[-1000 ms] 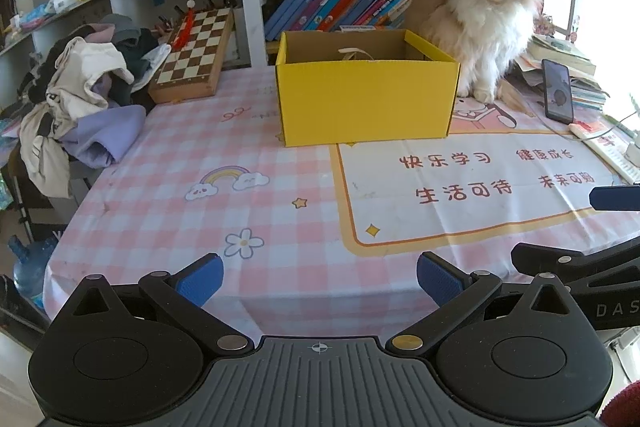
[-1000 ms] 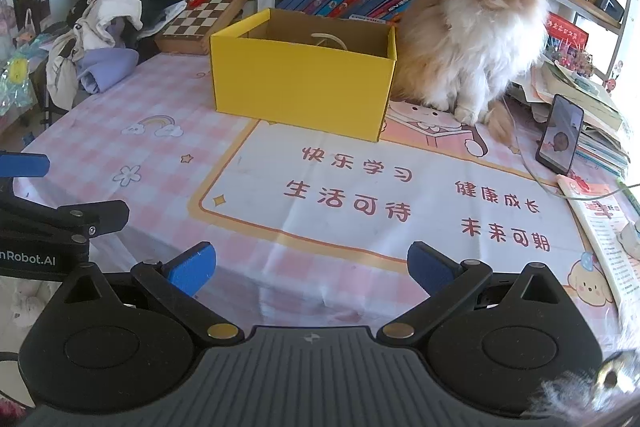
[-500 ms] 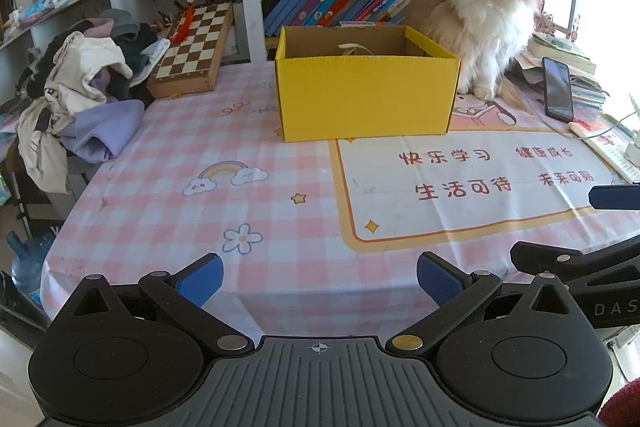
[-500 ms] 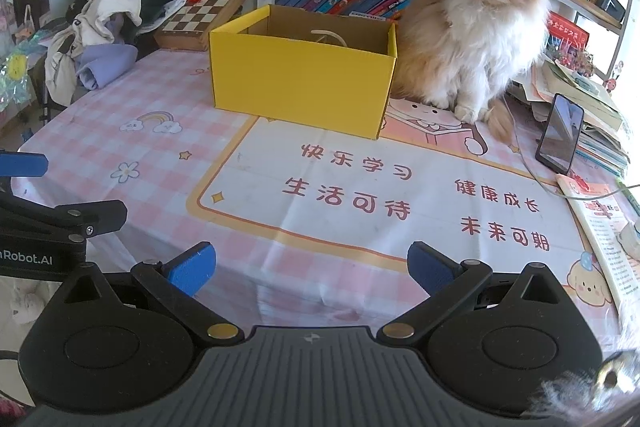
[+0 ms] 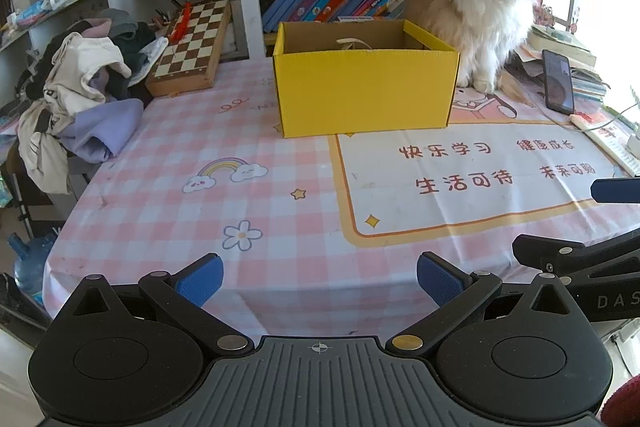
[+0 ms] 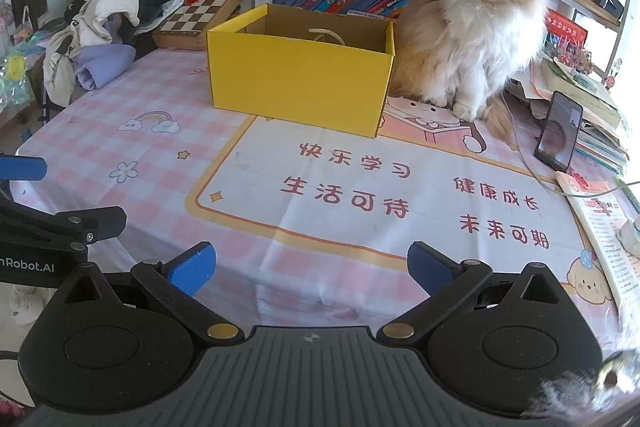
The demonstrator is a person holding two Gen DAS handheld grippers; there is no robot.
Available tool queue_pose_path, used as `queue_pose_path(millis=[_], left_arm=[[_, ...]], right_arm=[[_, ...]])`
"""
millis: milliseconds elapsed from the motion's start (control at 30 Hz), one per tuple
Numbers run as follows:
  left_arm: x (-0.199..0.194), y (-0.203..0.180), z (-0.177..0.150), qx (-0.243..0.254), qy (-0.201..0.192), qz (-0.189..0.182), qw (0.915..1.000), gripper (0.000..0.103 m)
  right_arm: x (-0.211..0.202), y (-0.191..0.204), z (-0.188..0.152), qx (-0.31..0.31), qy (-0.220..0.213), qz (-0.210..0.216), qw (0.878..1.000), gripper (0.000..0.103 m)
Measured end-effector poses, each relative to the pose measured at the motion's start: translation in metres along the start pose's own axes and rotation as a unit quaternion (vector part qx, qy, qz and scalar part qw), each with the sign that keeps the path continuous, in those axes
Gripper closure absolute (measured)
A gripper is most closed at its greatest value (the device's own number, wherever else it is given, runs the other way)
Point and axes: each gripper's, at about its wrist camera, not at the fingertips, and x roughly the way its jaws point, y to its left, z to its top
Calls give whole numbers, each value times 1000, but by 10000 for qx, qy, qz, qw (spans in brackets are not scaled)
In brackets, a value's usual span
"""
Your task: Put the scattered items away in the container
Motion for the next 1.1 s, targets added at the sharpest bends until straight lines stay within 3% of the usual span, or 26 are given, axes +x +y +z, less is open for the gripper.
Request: queue_pose_path(millis=[300, 1100], left_arm=[[-5, 0, 1, 14, -143, -27, 9999, 0], [1, 3, 0, -79, 3, -98, 9999, 0]], right_arm=[[1, 3, 1, 22, 0, -35, 10000, 0], [1, 5, 1, 8, 31, -94, 10000, 0]])
